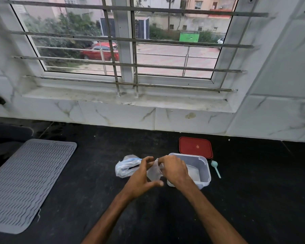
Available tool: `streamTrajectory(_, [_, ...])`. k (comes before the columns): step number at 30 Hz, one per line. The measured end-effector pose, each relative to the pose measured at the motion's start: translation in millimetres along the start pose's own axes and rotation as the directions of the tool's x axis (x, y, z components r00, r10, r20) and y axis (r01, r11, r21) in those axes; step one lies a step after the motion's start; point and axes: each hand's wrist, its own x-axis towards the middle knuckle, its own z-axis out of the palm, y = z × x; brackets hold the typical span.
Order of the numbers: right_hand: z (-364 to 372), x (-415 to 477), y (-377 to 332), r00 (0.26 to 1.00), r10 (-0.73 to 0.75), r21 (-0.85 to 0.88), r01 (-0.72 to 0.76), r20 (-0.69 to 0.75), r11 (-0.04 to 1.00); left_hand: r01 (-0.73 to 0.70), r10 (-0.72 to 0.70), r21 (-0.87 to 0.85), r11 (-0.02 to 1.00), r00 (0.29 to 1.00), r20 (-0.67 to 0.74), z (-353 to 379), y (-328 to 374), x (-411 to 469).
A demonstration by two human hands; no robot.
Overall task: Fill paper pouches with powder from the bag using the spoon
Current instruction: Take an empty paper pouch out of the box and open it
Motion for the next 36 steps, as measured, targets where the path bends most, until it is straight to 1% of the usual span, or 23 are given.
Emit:
streamTrajectory(2, [-4.0,-1.0,-5.8,0.999,-0.035,-0.034,0.036,0.026,0.999,-0.019,0.02,0.052,0.998,0.999,-0.031,6.2,3.4,1.0])
streamTrajectory(4, [-6.2,-2.8,-12.7,0.998,-0.059,-0.094,0.062,0.035,0.994,-0.047,0.055,0.054,0.997,0.987,-0.151,14.9,5.1,4.2])
streamTrajectory(6, [-7.4,-3.8,-15.7,0.998,-0.066,-0.098,0.067,0.015,0.993,-0.064,0.076,0.054,0.997,0.961,-0.267,19.7,4.5,6.0])
streamTrajectory(8, [-9.3,-5.5,-16.3,0.998,-0.055,-0.087,0.055,0.005,0.995,-0.075,0.099,0.082,0.994,0.935,-0.341,20.3,2.2,7.1])
streamTrajectory(10, [-10.2,-5.2,-16.0,0.999,-0.044,-0.103,0.047,0.029,0.994,-0.09,0.121,0.098,0.991,0.921,-0.37,19.6,2.8,6.5])
streamTrajectory(14, [-14.2,-1.2,-18.3,0.995,-0.015,-0.252,0.04,0.102,0.967,-0.105,0.132,0.102,0.989,0.941,-0.312,21.0,-2.6,7.2])
streamTrajectory(16, [-15.4,0.6,-19.7,0.992,-0.005,-0.262,0.038,0.126,0.964,-0.098,0.144,0.156,0.983,0.937,-0.319,21.5,-8.5,9.5])
streamTrajectory(18, [-15.9,0.5,-21.3,0.993,0.007,-0.219,0.02,0.122,0.975,-0.093,0.178,0.242,0.966,0.918,-0.355,21.0,-9.1,10.8])
streamTrajectory(21, [-13.5,1.4,-20.4,0.996,0.003,-0.136,0.009,0.091,0.991,-0.122,0.26,0.326,0.937,0.868,-0.424,19.6,-6.8,9.6])
streamTrajectory(24, [-15.7,-0.3,-15.2,0.998,-0.03,-0.059,0.033,0.054,0.998,-0.134,0.289,0.334,0.933,0.832,-0.474,19.7,-9.3,6.5])
streamTrajectory(26, [-17.4,-1.1,-9.1,0.991,-0.076,0.016,0.075,0.107,0.997,-0.142,0.284,0.305,0.942,0.82,-0.497,20.2,-11.8,5.0])
streamTrajectory(28, [-18.4,-2.4,-4.3,0.976,-0.136,0.089,0.123,0.169,0.988,-0.137,0.248,0.248,0.959,0.828,-0.503,20.5,-14.1,3.7])
streamTrajectory(31, [-14.3,-4.7,2.9,0.971,-0.185,0.128,0.166,0.15,0.978,-0.136,0.186,0.141,0.981,0.873,-0.451,22.1,-13.4,1.1])
streamTrajectory(33, [-10.1,-9.6,8.0,0.969,-0.207,0.119,0.191,0.133,0.974,-0.115,0.16,0.131,0.985,0.892,-0.423,26.7,-11.9,-2.2])
streamTrajectory(36, [-0.4,-16.7,18.4,0.967,-0.226,0.133,0.21,0.116,0.969,-0.037,0.105,0.164,0.986,0.9,-0.423,39.8,-19.8,-5.8])
